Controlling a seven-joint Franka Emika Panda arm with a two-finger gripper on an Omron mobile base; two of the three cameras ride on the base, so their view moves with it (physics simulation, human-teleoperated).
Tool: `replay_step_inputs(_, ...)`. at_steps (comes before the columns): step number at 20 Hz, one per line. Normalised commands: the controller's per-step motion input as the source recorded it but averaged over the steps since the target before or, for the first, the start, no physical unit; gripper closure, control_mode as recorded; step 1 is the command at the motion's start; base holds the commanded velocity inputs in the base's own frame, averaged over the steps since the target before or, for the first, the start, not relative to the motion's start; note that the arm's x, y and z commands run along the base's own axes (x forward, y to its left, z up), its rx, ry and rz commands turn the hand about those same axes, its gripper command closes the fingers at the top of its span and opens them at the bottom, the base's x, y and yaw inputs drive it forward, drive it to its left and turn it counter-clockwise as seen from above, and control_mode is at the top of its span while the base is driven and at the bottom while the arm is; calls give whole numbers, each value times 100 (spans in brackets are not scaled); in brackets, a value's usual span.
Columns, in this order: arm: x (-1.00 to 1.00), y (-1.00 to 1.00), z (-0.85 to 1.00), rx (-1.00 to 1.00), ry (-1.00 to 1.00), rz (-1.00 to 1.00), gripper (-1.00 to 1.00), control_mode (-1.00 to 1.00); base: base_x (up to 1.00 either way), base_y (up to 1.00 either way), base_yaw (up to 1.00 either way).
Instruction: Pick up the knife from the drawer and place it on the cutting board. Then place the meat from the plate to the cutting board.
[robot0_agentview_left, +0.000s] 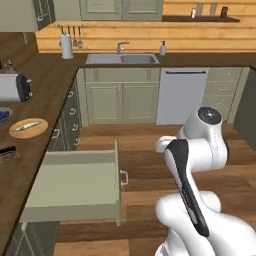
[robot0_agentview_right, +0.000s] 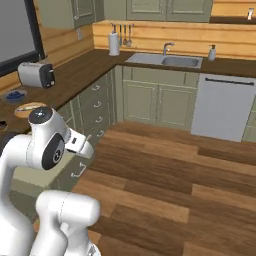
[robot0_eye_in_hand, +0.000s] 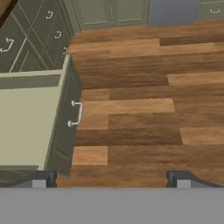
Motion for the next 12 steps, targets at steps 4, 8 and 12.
replay_step_inputs(4, 0, 0, 0, 0, 0, 0, -100, 100, 98, -100, 13)
replay_step_inputs(8, 0, 0, 0, 0, 0, 0, -100, 100, 100, -100, 31)
replay_step_inputs(12, 0, 0, 0, 0, 0, 0, -100, 100, 100, -83, 33)
